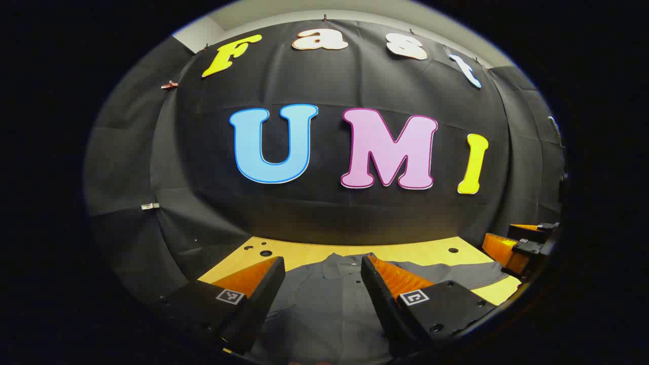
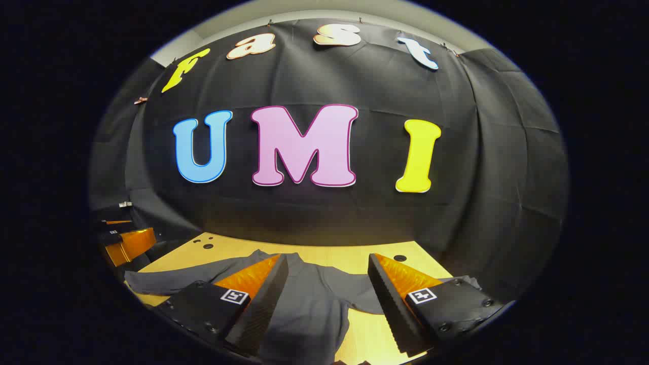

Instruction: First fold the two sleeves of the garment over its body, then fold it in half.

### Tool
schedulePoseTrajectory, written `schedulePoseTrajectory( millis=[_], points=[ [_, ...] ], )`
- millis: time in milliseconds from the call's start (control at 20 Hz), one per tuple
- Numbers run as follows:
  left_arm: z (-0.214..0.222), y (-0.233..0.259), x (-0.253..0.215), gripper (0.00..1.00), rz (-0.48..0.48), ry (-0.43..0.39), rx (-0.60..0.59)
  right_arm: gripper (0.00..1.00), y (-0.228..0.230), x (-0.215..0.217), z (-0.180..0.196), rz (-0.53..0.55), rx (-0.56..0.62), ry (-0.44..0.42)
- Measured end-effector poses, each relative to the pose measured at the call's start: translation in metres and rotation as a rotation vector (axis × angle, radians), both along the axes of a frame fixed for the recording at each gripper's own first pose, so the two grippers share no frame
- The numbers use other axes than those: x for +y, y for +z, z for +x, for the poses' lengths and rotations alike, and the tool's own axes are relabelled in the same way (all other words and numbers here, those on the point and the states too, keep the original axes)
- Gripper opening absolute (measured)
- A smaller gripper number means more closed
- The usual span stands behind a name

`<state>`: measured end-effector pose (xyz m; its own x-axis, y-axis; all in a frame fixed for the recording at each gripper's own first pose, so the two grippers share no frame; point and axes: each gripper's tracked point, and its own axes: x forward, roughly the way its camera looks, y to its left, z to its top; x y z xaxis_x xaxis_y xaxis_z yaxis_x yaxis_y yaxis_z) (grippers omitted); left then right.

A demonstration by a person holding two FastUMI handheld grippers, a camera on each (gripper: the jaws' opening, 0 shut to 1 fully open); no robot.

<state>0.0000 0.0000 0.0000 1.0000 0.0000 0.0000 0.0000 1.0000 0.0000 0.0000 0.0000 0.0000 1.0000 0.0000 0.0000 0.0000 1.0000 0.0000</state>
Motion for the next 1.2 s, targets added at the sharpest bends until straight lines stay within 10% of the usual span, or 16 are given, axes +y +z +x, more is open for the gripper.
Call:
schedulePoseTrajectory(
  millis=[1200],
  points=[
    [0.02,-0.032,-0.009,0.95,0.005,0.032,0.095,0.98,-0.032,-0.068,0.04,0.02,0.079,-0.087]
  ],
)
